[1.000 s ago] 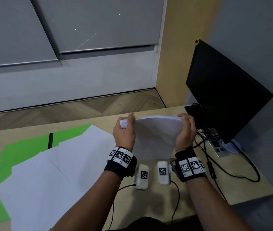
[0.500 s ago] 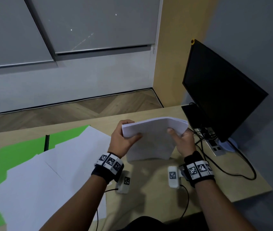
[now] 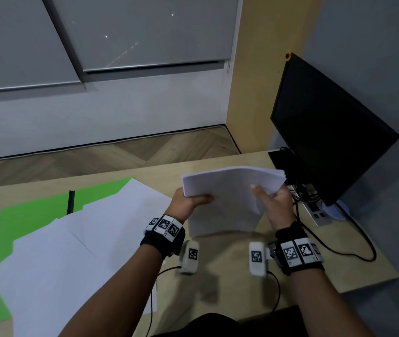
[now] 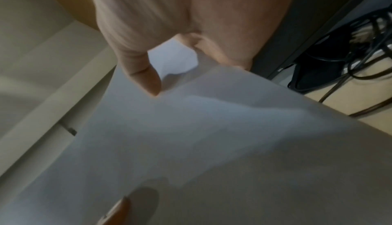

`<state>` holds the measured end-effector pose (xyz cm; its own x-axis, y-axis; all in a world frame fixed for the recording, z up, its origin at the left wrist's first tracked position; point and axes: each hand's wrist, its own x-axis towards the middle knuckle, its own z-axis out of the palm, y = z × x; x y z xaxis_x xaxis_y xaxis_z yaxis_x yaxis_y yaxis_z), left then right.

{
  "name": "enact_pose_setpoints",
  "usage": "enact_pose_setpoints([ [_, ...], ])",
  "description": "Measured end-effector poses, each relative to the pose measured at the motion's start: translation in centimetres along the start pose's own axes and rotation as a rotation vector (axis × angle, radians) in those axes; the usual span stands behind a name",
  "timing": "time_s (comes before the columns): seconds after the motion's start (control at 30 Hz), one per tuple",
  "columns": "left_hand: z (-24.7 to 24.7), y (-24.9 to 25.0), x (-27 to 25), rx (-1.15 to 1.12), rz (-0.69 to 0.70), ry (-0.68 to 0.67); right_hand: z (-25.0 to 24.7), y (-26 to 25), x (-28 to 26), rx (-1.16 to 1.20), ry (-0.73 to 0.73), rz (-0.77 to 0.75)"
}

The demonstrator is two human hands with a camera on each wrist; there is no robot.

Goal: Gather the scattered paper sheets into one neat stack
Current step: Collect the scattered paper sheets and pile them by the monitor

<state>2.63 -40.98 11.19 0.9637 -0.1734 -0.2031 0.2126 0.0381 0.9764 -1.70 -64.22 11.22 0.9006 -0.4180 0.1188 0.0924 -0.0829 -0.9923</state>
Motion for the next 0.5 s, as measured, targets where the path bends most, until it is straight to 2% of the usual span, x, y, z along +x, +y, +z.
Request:
enact_pose_setpoints([
  [0.1,0.2,-1.5,-0.2,-0.024,-0.064,-0.009,-0.1,1.2,-0.3,0.000,0.016,0.117],
  [0.23,0.1,-2.2,-0.4,0.038,-0.034,-0.001,0.0,1.4,0.0,0.018,0.046,0.158],
  [0.4,-0.1,-4.5,-0.7,0.224,-0.032,0.003,0.5,3.1,-0.5,0.007,0.010,0.243],
  [0.5,0.0,-3.6,-0.5,0.162,-0.070,0.012,0.4,2.8,0.0,-0.045,0.013,0.246],
])
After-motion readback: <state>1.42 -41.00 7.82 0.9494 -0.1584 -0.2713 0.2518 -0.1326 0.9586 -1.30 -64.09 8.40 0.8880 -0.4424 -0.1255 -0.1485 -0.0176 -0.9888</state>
